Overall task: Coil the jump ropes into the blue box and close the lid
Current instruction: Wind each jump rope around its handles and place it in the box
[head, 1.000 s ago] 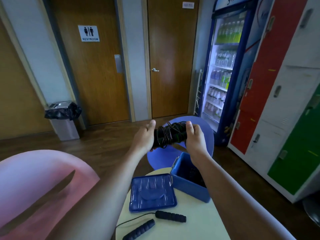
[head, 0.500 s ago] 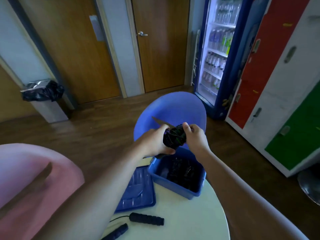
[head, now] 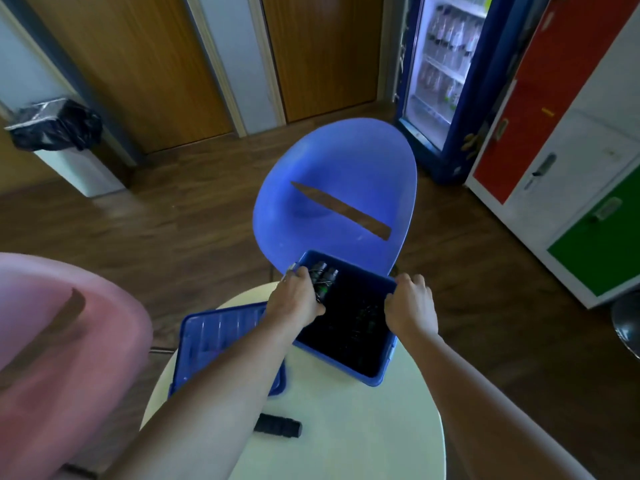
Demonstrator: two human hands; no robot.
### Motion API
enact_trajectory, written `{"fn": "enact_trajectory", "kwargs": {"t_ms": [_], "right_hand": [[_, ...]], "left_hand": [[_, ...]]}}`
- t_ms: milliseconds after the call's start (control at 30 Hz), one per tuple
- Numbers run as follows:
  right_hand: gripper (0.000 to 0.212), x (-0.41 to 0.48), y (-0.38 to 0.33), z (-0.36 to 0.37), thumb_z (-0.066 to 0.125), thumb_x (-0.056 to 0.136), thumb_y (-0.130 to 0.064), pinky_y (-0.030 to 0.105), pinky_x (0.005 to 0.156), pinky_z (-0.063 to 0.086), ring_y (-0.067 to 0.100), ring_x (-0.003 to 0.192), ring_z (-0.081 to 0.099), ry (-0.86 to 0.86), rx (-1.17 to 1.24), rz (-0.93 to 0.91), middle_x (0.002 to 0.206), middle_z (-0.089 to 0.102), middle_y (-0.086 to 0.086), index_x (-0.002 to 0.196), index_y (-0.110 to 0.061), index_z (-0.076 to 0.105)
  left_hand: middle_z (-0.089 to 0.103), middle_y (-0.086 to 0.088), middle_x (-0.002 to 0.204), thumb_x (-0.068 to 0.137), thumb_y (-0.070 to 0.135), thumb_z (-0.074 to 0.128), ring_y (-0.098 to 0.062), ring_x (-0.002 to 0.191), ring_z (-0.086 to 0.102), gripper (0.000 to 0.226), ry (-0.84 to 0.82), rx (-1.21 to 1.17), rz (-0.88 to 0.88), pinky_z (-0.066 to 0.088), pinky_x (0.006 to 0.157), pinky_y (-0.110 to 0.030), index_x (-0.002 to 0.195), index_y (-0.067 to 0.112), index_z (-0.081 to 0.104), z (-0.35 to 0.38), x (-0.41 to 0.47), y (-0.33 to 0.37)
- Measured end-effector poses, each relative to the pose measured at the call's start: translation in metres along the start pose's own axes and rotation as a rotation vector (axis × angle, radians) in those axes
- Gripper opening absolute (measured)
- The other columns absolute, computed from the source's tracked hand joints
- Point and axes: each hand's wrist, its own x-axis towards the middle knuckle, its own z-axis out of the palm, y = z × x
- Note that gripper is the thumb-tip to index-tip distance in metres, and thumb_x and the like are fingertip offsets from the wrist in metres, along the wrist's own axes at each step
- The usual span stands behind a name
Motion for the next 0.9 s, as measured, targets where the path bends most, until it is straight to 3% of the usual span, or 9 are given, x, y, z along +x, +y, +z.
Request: {"fn": "enact_trajectory", "kwargs": {"t_ms": [100, 200, 267, 367, 500, 667, 900], "right_hand": [[0.034, 0.002, 0.011, 0.009, 0.050, 0.095, -0.003, 0.042, 0.091, 0.047, 0.033, 0.115, 0.050, -0.010, -0.014, 0.006, 0.127, 0.049, 0.015, 0.128, -0.007, 0.051], [0.038, 0.004, 0.019, 0.013, 0.048, 0.093, 0.004, 0.042, 0.089, 0.048, 0.034, 0.110, 0.053, 0.011, 0.014, -0.006, 0.124, 0.048, 0.015, 0.129, -0.006, 0.052], [0.041, 0.006, 0.024, 0.015, 0.047, 0.091, 0.008, 0.043, 0.085, 0.049, 0.035, 0.105, 0.055, 0.026, 0.056, 0.001, 0.122, 0.046, 0.015, 0.130, -0.006, 0.052], [0.040, 0.007, 0.030, 0.018, 0.047, 0.092, 0.005, 0.041, 0.081, 0.047, 0.038, 0.100, 0.058, 0.045, 0.127, 0.013, 0.123, 0.044, 0.015, 0.130, -0.007, 0.052], [0.040, 0.009, 0.033, 0.020, 0.049, 0.095, 0.000, 0.036, 0.079, 0.047, 0.028, 0.085, 0.054, 0.033, 0.184, 0.047, 0.127, 0.042, 0.013, 0.135, -0.008, 0.051], [0.034, 0.014, 0.036, 0.022, 0.051, 0.095, -0.001, 0.038, 0.078, 0.052, 0.028, 0.083, 0.057, 0.024, 0.190, 0.047, 0.125, 0.043, 0.013, 0.129, -0.007, 0.054], [0.032, 0.019, 0.038, 0.027, 0.048, 0.096, 0.001, 0.039, 0.072, 0.055, 0.030, 0.083, 0.060, 0.036, 0.185, 0.051, 0.123, 0.042, 0.011, 0.126, -0.007, 0.055]], "left_hand": [[0.041, -0.018, 0.142, 0.086, 0.041, 0.075, -0.035, 0.121, 0.058, 0.081, 0.020, 0.124, -0.022, 0.049, 0.079, -0.041, 0.142, 0.000, 0.033, 0.021, 0.007, 0.008], [0.043, -0.017, 0.143, 0.090, 0.041, 0.069, -0.036, 0.130, 0.048, 0.078, 0.024, 0.258, -0.022, 0.049, 0.092, -0.041, 0.145, -0.003, 0.035, 0.036, 0.012, 0.011], [0.045, -0.017, 0.141, 0.093, 0.037, 0.066, -0.036, 0.124, 0.054, 0.072, 0.024, 0.265, -0.039, 0.051, 0.087, -0.041, 0.144, -0.003, 0.036, 0.042, 0.016, 0.011], [0.040, -0.022, 0.146, 0.095, 0.038, 0.063, -0.036, 0.111, 0.063, 0.082, 0.026, 0.293, -0.016, 0.048, 0.070, -0.040, 0.155, 0.007, 0.015, 0.047, 0.017, 0.010], [0.027, -0.023, 0.157, 0.099, 0.038, 0.057, -0.036, 0.110, 0.063, 0.089, -0.011, 0.362, 0.019, 0.041, 0.067, -0.038, 0.161, 0.018, -0.004, 0.050, 0.021, 0.004], [0.065, -0.015, 0.125, 0.099, 0.024, 0.057, -0.033, 0.104, 0.066, 0.088, -0.078, 0.371, 0.012, 0.044, 0.066, -0.038, 0.161, 0.013, -0.005, 0.050, 0.032, 0.007], [0.049, -0.013, 0.149, 0.097, 0.019, 0.062, -0.035, 0.129, 0.054, 0.095, -0.236, 0.340, -0.051, 0.047, 0.092, -0.044, 0.160, 0.013, -0.008, 0.049, 0.054, 0.014]]}}
